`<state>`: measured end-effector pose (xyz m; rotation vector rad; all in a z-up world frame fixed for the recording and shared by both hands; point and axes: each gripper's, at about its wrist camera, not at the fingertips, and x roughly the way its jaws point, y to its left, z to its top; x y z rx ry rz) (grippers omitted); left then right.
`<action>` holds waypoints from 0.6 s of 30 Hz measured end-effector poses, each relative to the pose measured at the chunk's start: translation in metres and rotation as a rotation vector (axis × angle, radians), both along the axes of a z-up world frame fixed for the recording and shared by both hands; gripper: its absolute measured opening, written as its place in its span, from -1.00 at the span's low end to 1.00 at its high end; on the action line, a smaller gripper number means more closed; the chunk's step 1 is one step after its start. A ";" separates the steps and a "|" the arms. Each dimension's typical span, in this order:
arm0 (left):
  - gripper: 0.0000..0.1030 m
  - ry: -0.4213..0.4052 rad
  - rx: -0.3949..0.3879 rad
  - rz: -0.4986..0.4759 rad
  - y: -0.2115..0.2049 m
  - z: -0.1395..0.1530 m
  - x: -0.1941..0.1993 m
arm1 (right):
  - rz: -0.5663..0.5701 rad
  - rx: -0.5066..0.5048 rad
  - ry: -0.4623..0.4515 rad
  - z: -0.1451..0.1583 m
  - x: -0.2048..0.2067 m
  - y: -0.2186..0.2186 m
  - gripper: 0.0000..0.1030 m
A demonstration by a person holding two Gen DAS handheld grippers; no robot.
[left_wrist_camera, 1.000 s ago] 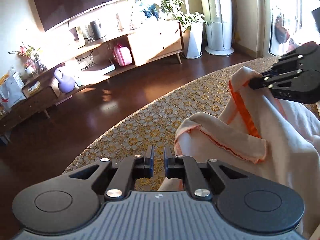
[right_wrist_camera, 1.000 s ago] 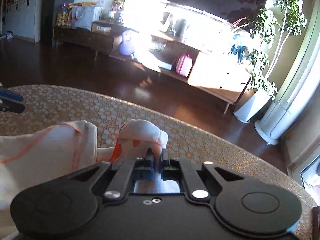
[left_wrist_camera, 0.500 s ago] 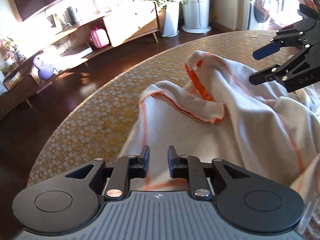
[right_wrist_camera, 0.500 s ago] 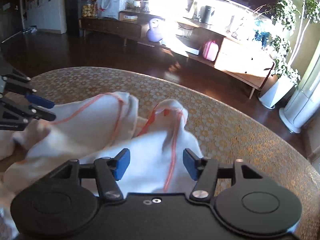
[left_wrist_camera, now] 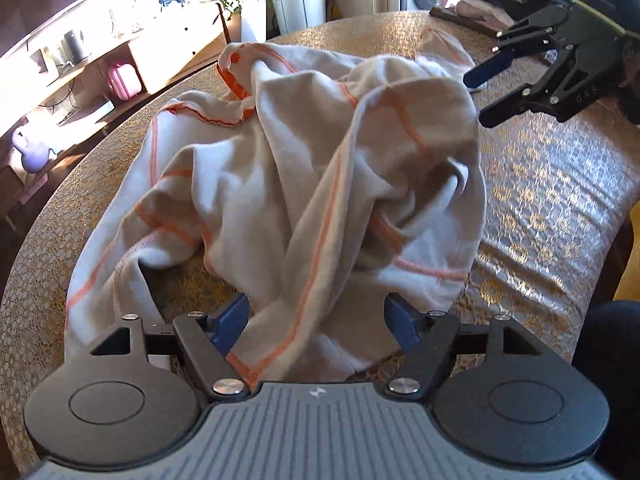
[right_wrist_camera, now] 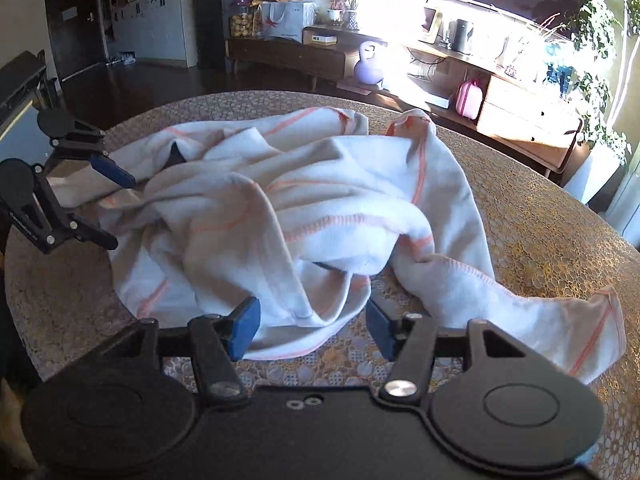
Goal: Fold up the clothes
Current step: 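Lift and spread the garment over the table, then open both grippers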
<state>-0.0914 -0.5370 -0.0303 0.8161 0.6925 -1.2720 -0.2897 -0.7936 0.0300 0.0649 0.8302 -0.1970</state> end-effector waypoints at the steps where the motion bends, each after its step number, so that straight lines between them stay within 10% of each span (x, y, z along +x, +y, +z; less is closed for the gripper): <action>1: 0.44 -0.019 0.011 0.011 0.000 -0.005 -0.003 | 0.008 -0.017 -0.001 -0.004 0.003 0.004 1.00; 10: 0.04 -0.081 0.018 0.136 -0.004 -0.012 -0.001 | 0.063 -0.066 0.013 -0.011 0.012 0.030 1.00; 18: 0.04 -0.145 -0.012 0.199 0.007 -0.009 -0.005 | 0.006 -0.121 -0.125 0.059 -0.034 0.082 1.00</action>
